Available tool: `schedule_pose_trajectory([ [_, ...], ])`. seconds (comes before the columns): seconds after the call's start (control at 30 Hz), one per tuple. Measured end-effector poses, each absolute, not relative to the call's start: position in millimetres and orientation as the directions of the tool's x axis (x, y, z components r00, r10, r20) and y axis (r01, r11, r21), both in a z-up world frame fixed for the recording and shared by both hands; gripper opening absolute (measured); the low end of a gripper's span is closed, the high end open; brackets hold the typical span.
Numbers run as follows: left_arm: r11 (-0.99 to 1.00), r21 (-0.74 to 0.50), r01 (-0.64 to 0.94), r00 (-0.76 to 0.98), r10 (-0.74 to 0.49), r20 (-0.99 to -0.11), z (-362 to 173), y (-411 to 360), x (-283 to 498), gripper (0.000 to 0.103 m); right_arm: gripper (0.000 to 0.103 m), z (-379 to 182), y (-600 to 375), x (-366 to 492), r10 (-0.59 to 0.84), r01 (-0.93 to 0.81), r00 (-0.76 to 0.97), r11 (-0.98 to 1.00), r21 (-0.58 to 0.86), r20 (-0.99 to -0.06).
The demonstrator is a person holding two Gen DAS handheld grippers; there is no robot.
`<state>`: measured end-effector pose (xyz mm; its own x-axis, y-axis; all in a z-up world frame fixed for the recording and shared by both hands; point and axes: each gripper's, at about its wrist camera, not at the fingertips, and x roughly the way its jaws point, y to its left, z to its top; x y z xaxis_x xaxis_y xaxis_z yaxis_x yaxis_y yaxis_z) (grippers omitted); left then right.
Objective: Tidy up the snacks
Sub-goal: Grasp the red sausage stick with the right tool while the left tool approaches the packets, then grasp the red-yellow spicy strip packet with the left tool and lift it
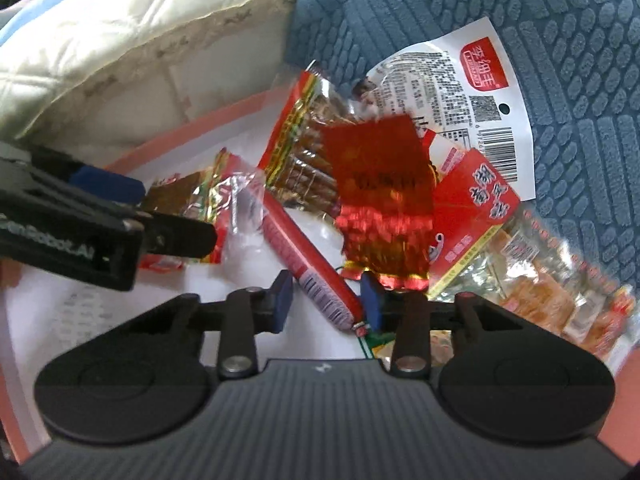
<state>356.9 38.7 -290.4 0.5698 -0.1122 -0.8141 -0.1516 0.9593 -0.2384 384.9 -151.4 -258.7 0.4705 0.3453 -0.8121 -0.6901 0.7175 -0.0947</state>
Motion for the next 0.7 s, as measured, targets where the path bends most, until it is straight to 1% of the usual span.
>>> schedule_pose_trajectory([
  [0.07, 0.965, -0.231, -0.129, 0.560, -0.121, -0.819, -290.6, 35.5, 356.3, 0.096, 0.036, -257.6, -151.6, 380.9, 0.330, -0.687, 0.470, 0.719, -0.104, -0.819],
  [0.17, 0.979, -0.174, -0.106, 0.555, -0.087, -0.828, -290.4, 26.6, 351.4, 0.098, 0.035, -254.9, -155.9, 378.7, 0.322, -0.665, 0.461, 0.743, -0.081, -0.827],
  [0.33, 0.992, -0.096, -0.081, 0.567, -0.033, -0.823, -294.8, 13.5, 351.1, 0.099, 0.035, -252.1, -165.5, 374.2, 0.308, -0.628, 0.463, 0.775, -0.063, -0.831],
  [0.5, 0.999, 0.010, -0.038, 0.573, 0.030, -0.819, -300.1, 2.8, 352.1, 0.097, 0.035, -246.4, -173.9, 370.9, 0.297, -0.602, 0.470, 0.797, -0.056, -0.831],
  [0.53, 0.999, 0.022, -0.034, 0.577, 0.037, -0.816, -300.5, 1.3, 351.8, 0.096, 0.035, -245.6, -174.3, 369.7, 0.293, -0.595, 0.474, 0.802, -0.056, -0.830],
  [0.6, 0.999, 0.020, -0.049, 0.586, 0.045, -0.809, -299.8, 3.3, 350.9, 0.089, 0.035, -243.8, -176.2, 367.2, 0.291, -0.583, 0.475, 0.811, -0.050, -0.830],
  [0.67, 0.999, 0.020, -0.049, 0.601, 0.046, -0.798, -297.5, 5.8, 349.8, 0.072, 0.034, -241.6, -178.4, 362.5, 0.289, -0.575, 0.478, 0.817, -0.046, -0.829],
  [0.7, 0.999, 0.020, -0.048, 0.607, 0.045, -0.793, -296.9, 8.0, 349.4, 0.070, 0.034, -240.4, -179.4, 360.3, 0.291, -0.571, 0.480, 0.819, -0.043, -0.828],
])
